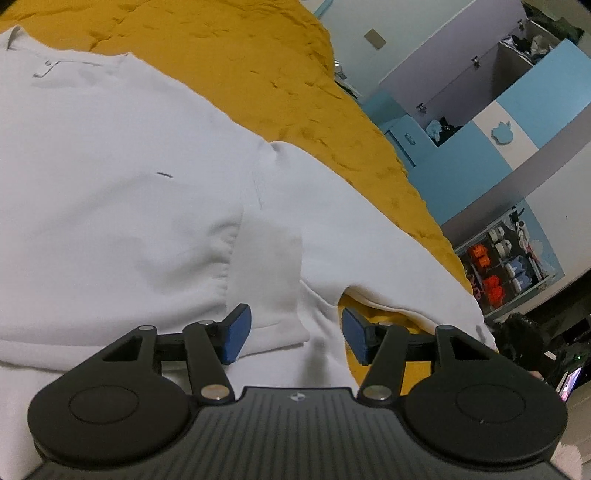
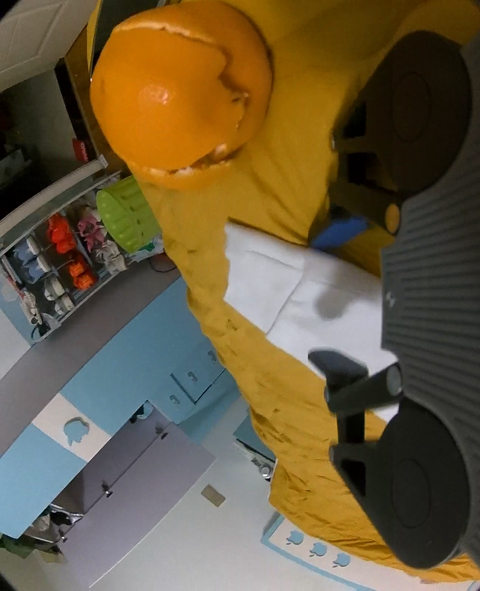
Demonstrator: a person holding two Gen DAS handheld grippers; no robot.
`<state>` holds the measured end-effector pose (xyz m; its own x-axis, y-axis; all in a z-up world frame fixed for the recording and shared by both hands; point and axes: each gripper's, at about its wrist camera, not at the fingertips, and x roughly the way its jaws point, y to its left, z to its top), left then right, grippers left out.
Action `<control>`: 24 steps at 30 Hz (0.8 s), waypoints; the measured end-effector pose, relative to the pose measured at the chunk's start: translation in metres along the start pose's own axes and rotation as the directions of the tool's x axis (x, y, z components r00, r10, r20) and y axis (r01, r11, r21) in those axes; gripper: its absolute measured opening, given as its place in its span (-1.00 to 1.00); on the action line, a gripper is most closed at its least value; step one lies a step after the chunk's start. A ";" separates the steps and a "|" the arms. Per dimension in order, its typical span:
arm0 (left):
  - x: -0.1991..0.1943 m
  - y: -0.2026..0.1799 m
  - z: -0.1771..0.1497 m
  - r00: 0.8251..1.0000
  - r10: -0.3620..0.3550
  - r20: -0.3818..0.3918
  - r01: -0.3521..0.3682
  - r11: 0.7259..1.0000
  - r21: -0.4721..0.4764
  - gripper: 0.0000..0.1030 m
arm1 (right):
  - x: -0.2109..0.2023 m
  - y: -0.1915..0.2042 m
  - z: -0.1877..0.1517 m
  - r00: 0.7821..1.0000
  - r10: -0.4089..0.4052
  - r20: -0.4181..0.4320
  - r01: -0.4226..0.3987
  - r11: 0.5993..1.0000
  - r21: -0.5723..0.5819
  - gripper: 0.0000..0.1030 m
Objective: Fold small clothes
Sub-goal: 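Grasp the sleeve with the right tool, fold it across, release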
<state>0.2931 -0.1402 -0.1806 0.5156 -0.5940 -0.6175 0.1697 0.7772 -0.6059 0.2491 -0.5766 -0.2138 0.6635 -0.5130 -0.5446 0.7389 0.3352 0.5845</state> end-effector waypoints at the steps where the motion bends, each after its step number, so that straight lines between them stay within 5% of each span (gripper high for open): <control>1: -0.001 0.000 0.000 1.000 -0.001 -0.001 0.001 1.000 -0.004 0.27 | 0.002 -0.002 0.002 1.000 0.001 -0.005 -0.001 1.000 0.009 -0.66; 2: -0.002 -0.001 0.001 1.000 -0.002 -0.003 0.002 1.000 -0.005 0.27 | 0.003 -0.004 0.004 1.000 0.008 -0.012 -0.008 1.000 0.023 -0.80; 14: -0.087 0.027 0.020 0.993 0.010 0.114 0.000 0.996 -0.085 0.27 | -0.057 0.048 0.015 0.979 0.203 0.026 -0.202 0.978 -0.048 -0.83; 19: -0.135 0.047 0.021 0.985 0.023 0.174 -0.007 0.996 -0.094 0.27 | -0.106 0.097 -0.006 0.937 0.348 0.007 -0.345 0.931 -0.120 -0.88; 24: -0.177 0.086 0.022 0.973 0.059 0.223 -0.021 0.986 -0.167 0.27 | -0.163 0.159 -0.061 0.847 0.522 -0.095 -0.531 0.833 -0.156 -1.00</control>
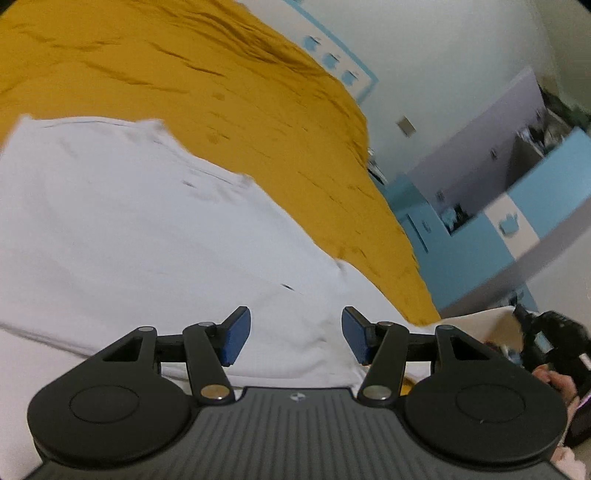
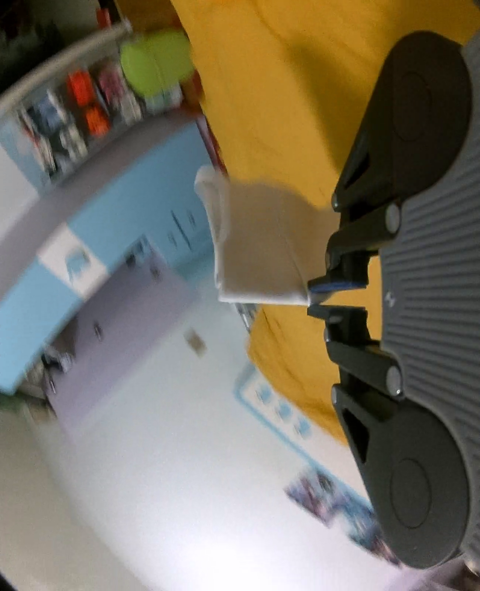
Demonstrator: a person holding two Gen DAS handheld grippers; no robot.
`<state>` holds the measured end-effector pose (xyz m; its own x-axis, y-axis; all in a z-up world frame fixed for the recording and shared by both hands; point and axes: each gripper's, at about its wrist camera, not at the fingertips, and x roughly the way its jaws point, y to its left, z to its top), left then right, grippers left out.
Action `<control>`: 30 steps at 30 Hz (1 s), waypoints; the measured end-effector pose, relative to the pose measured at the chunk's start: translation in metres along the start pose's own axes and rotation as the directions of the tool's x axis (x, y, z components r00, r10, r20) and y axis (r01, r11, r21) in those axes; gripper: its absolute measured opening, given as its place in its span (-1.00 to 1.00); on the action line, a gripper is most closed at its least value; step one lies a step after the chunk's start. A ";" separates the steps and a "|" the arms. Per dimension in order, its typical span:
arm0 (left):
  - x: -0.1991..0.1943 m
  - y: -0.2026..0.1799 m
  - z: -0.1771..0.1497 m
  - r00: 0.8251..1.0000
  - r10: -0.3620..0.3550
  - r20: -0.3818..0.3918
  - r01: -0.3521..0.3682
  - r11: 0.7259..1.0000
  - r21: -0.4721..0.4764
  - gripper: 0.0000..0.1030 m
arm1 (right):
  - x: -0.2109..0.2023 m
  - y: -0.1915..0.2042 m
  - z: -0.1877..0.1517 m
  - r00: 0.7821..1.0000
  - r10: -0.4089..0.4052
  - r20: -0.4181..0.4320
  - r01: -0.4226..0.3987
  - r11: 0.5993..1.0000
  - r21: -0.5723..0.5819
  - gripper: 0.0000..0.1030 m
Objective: Fold small clothes
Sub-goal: 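Grasp the sleeve with the right tool, fold it across, release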
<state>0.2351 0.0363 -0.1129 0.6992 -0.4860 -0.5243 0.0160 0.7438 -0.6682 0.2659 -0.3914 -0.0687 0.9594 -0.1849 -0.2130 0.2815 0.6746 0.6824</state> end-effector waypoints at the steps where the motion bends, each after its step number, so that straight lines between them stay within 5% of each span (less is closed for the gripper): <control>1: -0.006 0.009 0.002 1.000 0.001 0.009 0.000 1.000 -0.019 0.27 | -0.002 0.023 -0.014 0.998 0.052 -0.024 -0.052 0.998 -0.022 -1.00; 5: -0.035 0.049 0.009 0.998 0.025 0.055 -0.021 0.997 -0.074 0.27 | -0.014 0.099 -0.077 0.967 0.214 -0.140 -0.227 0.970 -0.091 -1.00; 8: -0.050 0.073 0.011 0.997 0.038 0.066 -0.030 0.992 -0.125 0.27 | -0.025 0.131 -0.130 0.930 0.263 -0.257 -0.292 0.953 -0.084 -1.00; 13: -0.054 0.094 0.012 0.996 0.052 0.070 -0.041 0.988 -0.152 0.27 | -0.043 0.132 -0.190 0.884 0.216 -0.415 -0.316 0.930 -0.190 -1.00; 15: -0.049 0.094 0.012 0.997 0.036 0.067 -0.023 0.984 -0.179 0.27 | -0.043 0.128 -0.204 0.848 0.188 -0.495 -0.334 0.916 -0.223 -1.00; 16: -0.046 0.093 0.011 0.998 0.017 0.065 -0.004 0.983 -0.182 0.27 | -0.045 0.120 -0.202 0.855 0.176 -0.488 -0.316 0.923 -0.221 -1.00; 19: -0.023 0.067 0.009 0.999 -0.025 0.030 0.028 0.993 -0.111 0.27 | -0.055 0.093 -0.178 0.896 0.149 -0.418 -0.267 0.933 -0.240 -0.42; 23: 0.035 -0.004 -0.002 0.990 -0.117 -0.078 0.123 0.990 0.075 0.27 | -0.063 0.040 -0.126 0.951 0.017 -0.309 -0.131 0.926 -0.353 -0.40; 25: 0.068 -0.050 -0.019 0.982 -0.129 -0.141 0.159 0.959 0.232 0.27 | -0.064 0.009 -0.098 0.958 -0.060 -0.279 -0.050 0.928 -0.370 -0.40; 30: 0.138 -0.149 -0.078 0.973 -0.115 -0.203 0.212 0.799 0.562 0.27 | -0.072 -0.066 -0.043 0.954 -0.168 -0.250 0.095 0.956 -0.279 -0.36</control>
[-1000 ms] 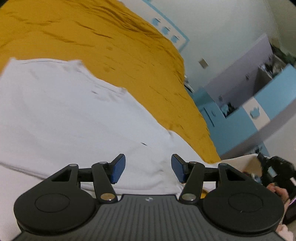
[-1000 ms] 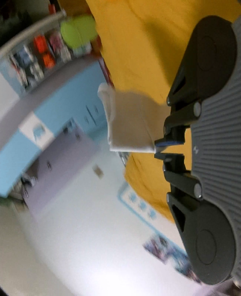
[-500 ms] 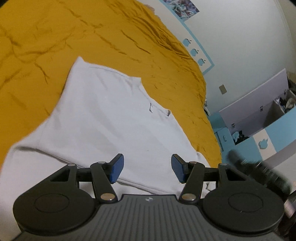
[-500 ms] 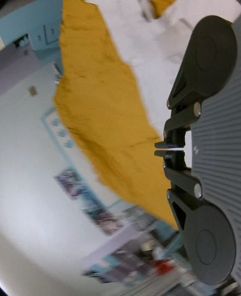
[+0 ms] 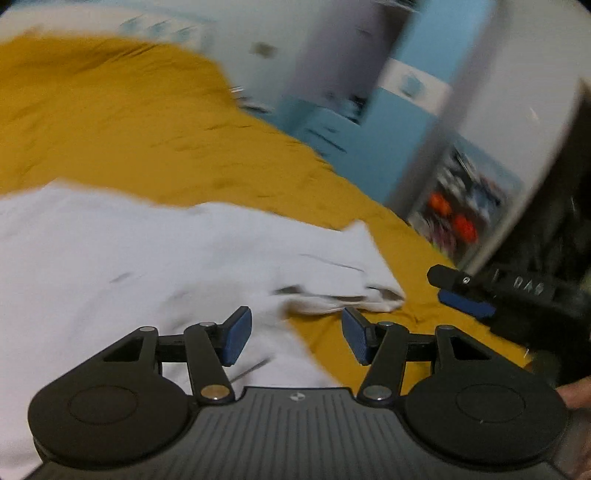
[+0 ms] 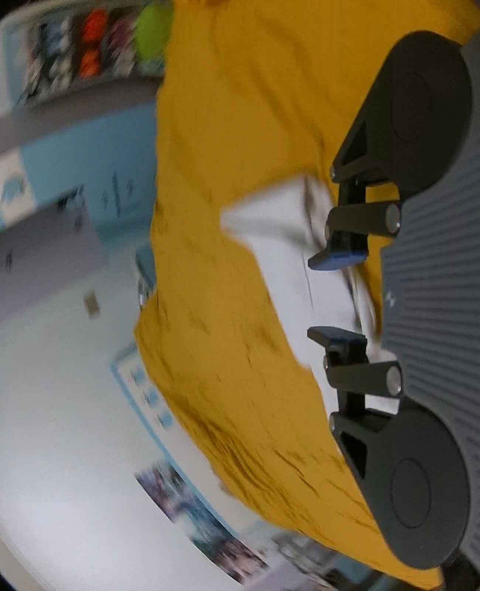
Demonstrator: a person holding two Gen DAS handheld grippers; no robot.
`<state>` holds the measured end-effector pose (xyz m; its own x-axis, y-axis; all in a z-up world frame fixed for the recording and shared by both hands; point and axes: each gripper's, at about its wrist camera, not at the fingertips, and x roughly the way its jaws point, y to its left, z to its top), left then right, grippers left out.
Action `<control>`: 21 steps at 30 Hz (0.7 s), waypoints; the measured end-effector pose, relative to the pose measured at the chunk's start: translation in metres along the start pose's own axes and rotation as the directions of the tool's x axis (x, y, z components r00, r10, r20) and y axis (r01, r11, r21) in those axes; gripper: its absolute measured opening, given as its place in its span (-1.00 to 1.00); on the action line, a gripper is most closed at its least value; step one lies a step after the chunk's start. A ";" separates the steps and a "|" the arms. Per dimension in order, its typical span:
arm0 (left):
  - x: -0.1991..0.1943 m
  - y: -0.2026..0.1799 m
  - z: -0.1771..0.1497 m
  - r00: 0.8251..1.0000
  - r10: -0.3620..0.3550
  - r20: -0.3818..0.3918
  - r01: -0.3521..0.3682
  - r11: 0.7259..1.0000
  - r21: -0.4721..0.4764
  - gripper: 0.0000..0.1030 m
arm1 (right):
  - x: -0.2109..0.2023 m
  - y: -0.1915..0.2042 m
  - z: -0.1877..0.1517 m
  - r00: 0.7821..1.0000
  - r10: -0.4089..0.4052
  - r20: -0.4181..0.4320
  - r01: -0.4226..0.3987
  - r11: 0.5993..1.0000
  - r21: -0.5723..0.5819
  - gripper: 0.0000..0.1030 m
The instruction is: Fold small clothes
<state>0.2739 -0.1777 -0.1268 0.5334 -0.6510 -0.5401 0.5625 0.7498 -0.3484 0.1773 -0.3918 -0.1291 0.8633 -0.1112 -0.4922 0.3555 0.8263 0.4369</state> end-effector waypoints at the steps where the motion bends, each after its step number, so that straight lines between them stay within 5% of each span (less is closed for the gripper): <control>1: 0.013 -0.015 0.002 1.000 -0.005 -0.001 0.005 0.999 0.034 0.27 | -0.002 -0.012 0.001 1.000 -0.016 0.005 0.016 1.000 0.008 -0.35; 8: 0.077 -0.073 -0.001 0.998 0.069 -0.005 -0.066 0.971 0.228 0.25 | -0.004 -0.072 0.010 0.999 -0.029 -0.030 0.031 0.996 0.083 -0.30; 15: 0.099 -0.076 -0.011 0.994 0.100 -0.041 -0.081 0.942 0.325 -0.40 | 0.012 -0.076 0.010 0.999 0.026 -0.039 -0.022 0.995 0.101 -0.18; 18: 0.105 -0.076 -0.008 0.994 0.104 -0.039 -0.085 0.941 0.328 -0.47 | 0.018 -0.077 0.010 0.998 0.036 -0.052 -0.029 0.992 0.123 -0.14; 21: 0.106 -0.076 -0.003 0.995 0.083 -0.056 -0.061 0.945 0.322 -0.93 | 0.021 -0.078 0.008 0.997 0.036 -0.067 -0.026 0.990 0.139 -0.14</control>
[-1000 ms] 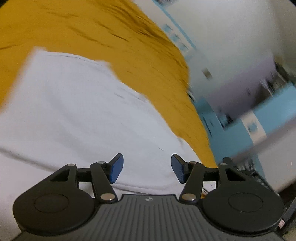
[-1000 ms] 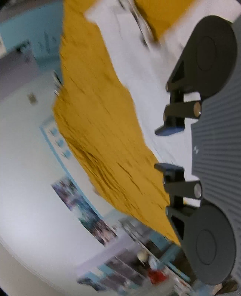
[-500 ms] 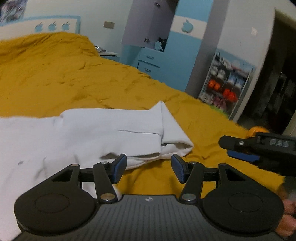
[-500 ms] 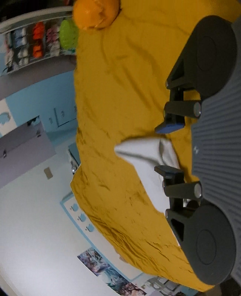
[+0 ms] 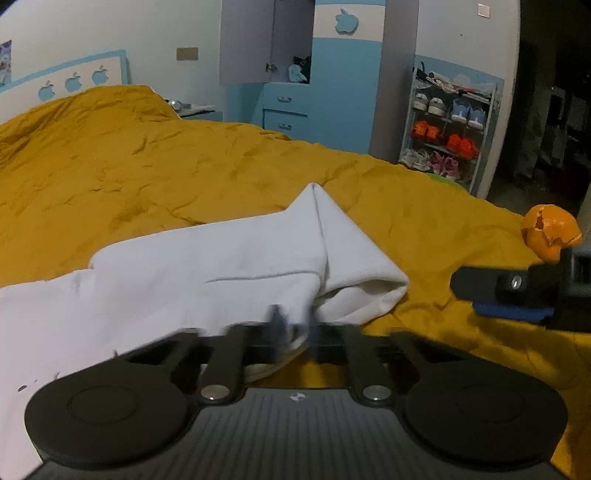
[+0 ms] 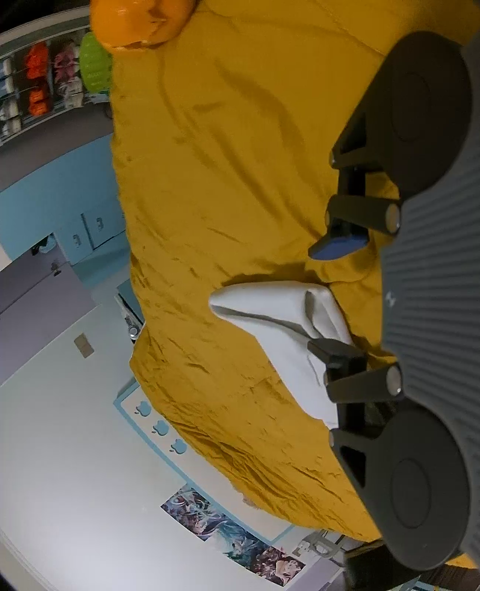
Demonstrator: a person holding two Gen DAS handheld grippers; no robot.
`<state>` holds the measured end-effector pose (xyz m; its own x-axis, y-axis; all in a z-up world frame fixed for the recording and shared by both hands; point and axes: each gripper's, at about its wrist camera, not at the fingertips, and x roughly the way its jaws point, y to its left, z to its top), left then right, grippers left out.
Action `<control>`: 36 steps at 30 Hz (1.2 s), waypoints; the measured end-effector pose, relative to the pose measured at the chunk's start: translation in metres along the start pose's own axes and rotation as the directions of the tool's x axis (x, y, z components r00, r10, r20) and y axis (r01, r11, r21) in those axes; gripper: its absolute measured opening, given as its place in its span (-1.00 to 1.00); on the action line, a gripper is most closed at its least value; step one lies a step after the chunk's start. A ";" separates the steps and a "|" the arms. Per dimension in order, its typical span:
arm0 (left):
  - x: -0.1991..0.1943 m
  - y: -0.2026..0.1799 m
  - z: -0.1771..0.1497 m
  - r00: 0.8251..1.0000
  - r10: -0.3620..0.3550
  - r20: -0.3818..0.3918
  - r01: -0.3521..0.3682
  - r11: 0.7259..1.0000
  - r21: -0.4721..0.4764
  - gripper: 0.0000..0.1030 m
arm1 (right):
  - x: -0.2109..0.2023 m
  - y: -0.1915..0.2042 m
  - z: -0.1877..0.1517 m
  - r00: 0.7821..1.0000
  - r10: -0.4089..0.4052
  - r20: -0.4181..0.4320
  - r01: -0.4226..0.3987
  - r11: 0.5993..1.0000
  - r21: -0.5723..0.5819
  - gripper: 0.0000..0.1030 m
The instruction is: Fold small clothes
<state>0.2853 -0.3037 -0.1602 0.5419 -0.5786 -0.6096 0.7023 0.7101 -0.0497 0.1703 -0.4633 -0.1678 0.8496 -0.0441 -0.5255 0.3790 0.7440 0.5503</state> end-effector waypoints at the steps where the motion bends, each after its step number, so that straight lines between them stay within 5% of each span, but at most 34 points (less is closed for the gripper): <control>1: -0.002 0.002 0.001 1.000 -0.005 0.001 0.005 1.000 0.001 -0.93 | 0.000 0.000 0.000 1.000 -0.002 -0.002 0.002 1.000 0.001 -0.14; 5: -0.029 0.022 0.012 0.991 -0.083 0.101 0.095 0.987 -0.126 -0.94 | 0.003 0.002 0.001 1.000 -0.004 -0.011 0.004 1.000 -0.002 -0.12; 9: -0.069 0.065 0.029 0.965 -0.145 0.220 0.218 0.906 -0.361 -0.94 | 0.004 0.014 0.002 0.998 0.048 -0.040 -0.048 0.999 -0.023 -0.11; 14: -0.121 0.108 0.040 0.929 -0.191 0.317 0.333 0.808 -0.487 -0.94 | 0.007 0.041 -0.004 0.975 0.207 -0.076 -0.208 0.978 0.000 0.07; 16: -0.143 0.129 0.043 0.927 -0.174 0.331 0.339 0.764 -0.548 -0.94 | 0.009 0.058 -0.011 0.970 0.222 -0.095 -0.227 0.973 -0.040 0.08; 20: -0.198 0.176 0.033 0.931 -0.126 0.342 0.322 0.726 -0.608 -0.95 | 0.007 0.088 -0.025 0.954 0.269 -0.134 -0.281 0.956 -0.082 0.11; 27: -0.296 0.268 -0.048 0.955 -0.011 0.298 0.237 0.637 -0.734 -0.94 | 0.004 0.129 -0.056 0.929 0.305 -0.211 -0.338 0.930 -0.143 0.17; 30: -0.308 0.311 -0.101 0.970 0.054 0.239 0.170 0.555 -0.814 -0.95 | 0.007 0.147 -0.070 0.919 0.304 -0.251 -0.348 0.925 -0.154 0.17; 33: -0.308 0.351 -0.165 0.978 0.092 0.190 0.132 0.435 -0.891 -0.95 | 0.007 0.160 -0.086 0.914 0.294 -0.281 -0.348 0.922 -0.167 0.18; 36: -0.301 0.373 -0.212 0.985 0.103 0.138 0.088 0.388 -0.918 -0.95 | 0.007 0.168 -0.099 0.906 0.283 -0.314 -0.347 0.922 -0.172 0.18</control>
<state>0.2859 0.2208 -0.1630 0.6698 -0.5519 -0.4968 -0.1039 0.5928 -0.7986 0.2041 -0.2723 -0.1434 0.7624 0.3798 -0.5240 -0.0086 0.8156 0.5785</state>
